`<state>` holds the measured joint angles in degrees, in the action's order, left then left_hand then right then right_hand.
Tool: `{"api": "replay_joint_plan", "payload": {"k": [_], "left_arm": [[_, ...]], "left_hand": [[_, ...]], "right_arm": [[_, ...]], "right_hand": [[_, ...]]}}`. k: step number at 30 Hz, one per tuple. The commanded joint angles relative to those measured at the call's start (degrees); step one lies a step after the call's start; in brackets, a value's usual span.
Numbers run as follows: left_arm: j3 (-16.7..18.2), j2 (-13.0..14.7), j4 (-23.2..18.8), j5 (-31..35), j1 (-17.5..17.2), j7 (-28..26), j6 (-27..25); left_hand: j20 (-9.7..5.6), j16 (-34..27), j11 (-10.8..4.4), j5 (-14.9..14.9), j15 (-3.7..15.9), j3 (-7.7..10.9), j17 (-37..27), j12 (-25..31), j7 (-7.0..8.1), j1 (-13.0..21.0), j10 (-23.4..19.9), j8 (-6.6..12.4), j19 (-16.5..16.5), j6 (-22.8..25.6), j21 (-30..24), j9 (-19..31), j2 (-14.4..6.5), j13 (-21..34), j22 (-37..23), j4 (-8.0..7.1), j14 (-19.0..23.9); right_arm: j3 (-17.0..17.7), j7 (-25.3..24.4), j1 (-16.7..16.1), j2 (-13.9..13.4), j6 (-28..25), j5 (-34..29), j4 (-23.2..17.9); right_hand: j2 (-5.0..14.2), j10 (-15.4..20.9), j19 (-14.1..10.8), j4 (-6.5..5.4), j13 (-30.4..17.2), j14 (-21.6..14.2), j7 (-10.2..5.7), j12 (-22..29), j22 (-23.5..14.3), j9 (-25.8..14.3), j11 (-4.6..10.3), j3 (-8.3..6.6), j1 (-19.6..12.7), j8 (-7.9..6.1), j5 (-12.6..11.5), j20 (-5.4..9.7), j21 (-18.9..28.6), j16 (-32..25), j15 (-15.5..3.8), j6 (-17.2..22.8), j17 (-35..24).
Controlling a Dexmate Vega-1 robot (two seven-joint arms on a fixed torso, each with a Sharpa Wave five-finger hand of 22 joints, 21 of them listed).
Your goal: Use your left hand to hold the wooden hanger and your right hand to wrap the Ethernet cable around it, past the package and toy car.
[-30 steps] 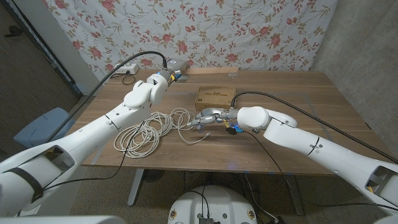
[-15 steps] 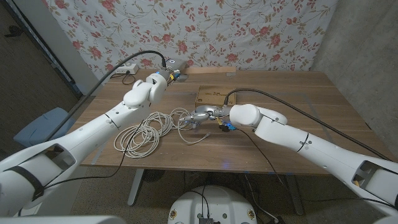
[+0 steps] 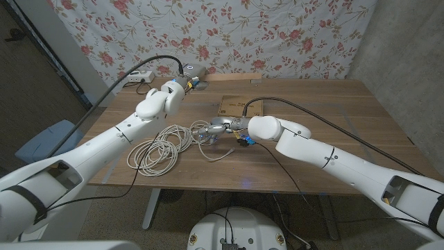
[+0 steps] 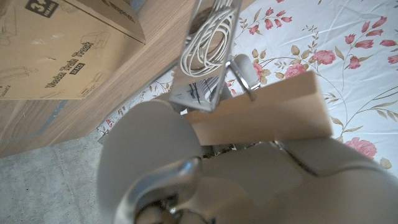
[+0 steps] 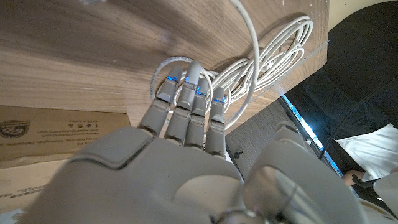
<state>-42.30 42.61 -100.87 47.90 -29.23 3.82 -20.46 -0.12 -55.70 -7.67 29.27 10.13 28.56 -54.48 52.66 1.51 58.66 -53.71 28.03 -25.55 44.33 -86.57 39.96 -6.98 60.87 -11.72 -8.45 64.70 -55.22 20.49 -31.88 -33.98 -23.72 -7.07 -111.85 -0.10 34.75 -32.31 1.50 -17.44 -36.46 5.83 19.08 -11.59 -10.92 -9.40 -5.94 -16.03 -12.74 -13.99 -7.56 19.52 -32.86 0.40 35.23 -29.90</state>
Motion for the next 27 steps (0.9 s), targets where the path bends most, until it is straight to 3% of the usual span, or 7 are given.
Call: {"api": "replay_joint_plan", "payload": {"k": [1, 8, 13, 15, 18, 24, 27], "left_arm": [[0.34, 0.35, -0.18, -0.2, -0.28, -0.41, 0.11], [0.45, 0.36, 0.17, -0.57, -0.11, -0.75, 0.74], [0.53, 0.42, 0.42, -0.66, -0.06, -1.18, 1.08], [0.6, 0.44, 0.53, -0.9, -0.03, -1.17, 1.25], [0.57, 0.46, 0.78, -1.05, 0.07, -1.17, 1.5], [0.32, 0.37, 1.38, -1.09, 0.39, -1.12, 1.85], [0.23, 0.23, 1.82, -1.31, 0.69, -1.06, 2.17]], "left_hand": [[0.12, -0.13, 0.07, 0.49, 0.0, -0.12, -0.31, -0.16, -0.45, 0.22, -0.5, 0.26, 0.01, 0.77, -0.34, 0.18, -0.66, 0.09, -0.01, -0.05, 0.18], [0.06, -0.01, 0.06, 0.54, -0.1, -0.19, -0.08, -0.31, -0.49, 0.24, -0.52, 0.25, 0.02, 0.82, -0.39, 0.18, -0.71, 0.03, 0.0, -0.03, 0.15], [0.07, -0.04, 0.04, 0.55, -0.07, -0.22, -0.05, -0.29, -0.38, 0.26, -0.45, 0.21, 0.0, 0.79, -0.39, 0.15, -0.71, 0.19, 0.02, -0.01, 0.18], [0.03, 0.01, 0.08, 0.56, -0.07, -0.24, 0.0, -0.32, -0.35, 0.22, -0.58, 0.17, -0.01, 0.78, -0.36, 0.1, -0.71, 0.09, 0.05, -0.06, 0.14], [0.05, 0.33, -0.01, 0.58, -0.33, -0.24, 0.51, -0.14, -0.35, 0.28, -0.38, 0.12, -0.03, 0.86, -0.37, -0.01, -0.72, 0.61, -0.01, 0.0, -0.04], [0.09, 0.02, -0.05, 0.58, -0.12, -0.28, 0.18, -0.29, -0.36, 0.33, -0.45, 0.15, 0.08, 0.72, -0.41, 0.17, -0.79, 0.46, -0.03, 0.04, 0.11], [0.04, 0.06, 0.0, 0.57, -0.17, -0.32, 0.28, -0.37, -0.33, 0.3, -0.46, 0.17, 0.06, 0.76, -0.42, 0.21, -0.84, 0.38, -0.02, 0.0, 0.09]], "right_arm": [[-1.8, -3.02, 0.29, 2.97, -8.01, -2.32, -1.8], [-3.21, -3.63, 1.34, 3.81, -7.21, -2.09, -0.75], [-3.8, -6.98, 0.63, 5.09, -8.76, -3.24, 0.4], [-3.8, -8.03, 0.35, 5.76, -9.27, -3.15, 1.3], [-3.91, -10.58, -0.29, 6.32, -9.45, -3.9, 2.17], [-4.89, -13.0, -0.11, 7.56, -11.42, -5.31, 3.65], [-5.39, -13.71, 0.16, 7.72, -11.36, -5.92, 4.17]], "right_hand": [[-0.19, 1.46, -1.6, 0.08, -0.22, -1.55, 0.27, 0.54, -0.22, -0.14, -0.29, 0.42, -0.16, -0.38, -0.49, -0.28, 0.88, -0.68, -0.1, 1.3, -0.31], [1.0, 3.49, -3.06, 0.57, -0.32, -3.77, 0.58, 1.19, -0.17, -0.12, -0.43, -0.15, -1.63, -0.63, -1.03, 0.3, 1.44, -1.83, -0.5, 3.37, -0.8], [1.66, 8.87, -5.63, 1.8, -0.7, -8.31, 0.5, 3.24, -0.19, -0.11, 0.28, -0.6, -4.13, -1.17, -1.45, 0.66, 2.51, -4.43, -2.08, 7.49, -2.01], [1.48, 15.25, -7.34, 3.35, -1.69, -11.8, 0.15, 6.24, -0.26, -0.19, 1.05, -0.61, -6.7, -1.54, -1.55, 1.07, 3.24, -8.1, -3.37, 11.18, -4.82], [1.34, 20.07, -8.32, 5.1, -3.5, -13.55, 0.29, 9.54, -0.31, -0.44, 3.24, -0.67, -9.9, -2.16, -1.62, 1.56, 3.7, -11.86, -3.68, 15.58, -8.81], [1.01, 23.54, -8.99, 6.2, -8.31, -14.81, -0.67, 14.98, -0.43, -2.88, 6.01, -0.01, -13.19, -5.14, -1.55, 2.03, 4.13, -16.66, -4.39, 21.64, -15.62], [3.04, 23.32, -8.83, 7.34, -10.7, -14.49, -1.55, 16.87, -0.5, -4.12, 7.36, -1.56, -17.5, -6.2, -1.97, 2.82, 4.2, -17.85, -5.06, 22.25, -18.01]]}}
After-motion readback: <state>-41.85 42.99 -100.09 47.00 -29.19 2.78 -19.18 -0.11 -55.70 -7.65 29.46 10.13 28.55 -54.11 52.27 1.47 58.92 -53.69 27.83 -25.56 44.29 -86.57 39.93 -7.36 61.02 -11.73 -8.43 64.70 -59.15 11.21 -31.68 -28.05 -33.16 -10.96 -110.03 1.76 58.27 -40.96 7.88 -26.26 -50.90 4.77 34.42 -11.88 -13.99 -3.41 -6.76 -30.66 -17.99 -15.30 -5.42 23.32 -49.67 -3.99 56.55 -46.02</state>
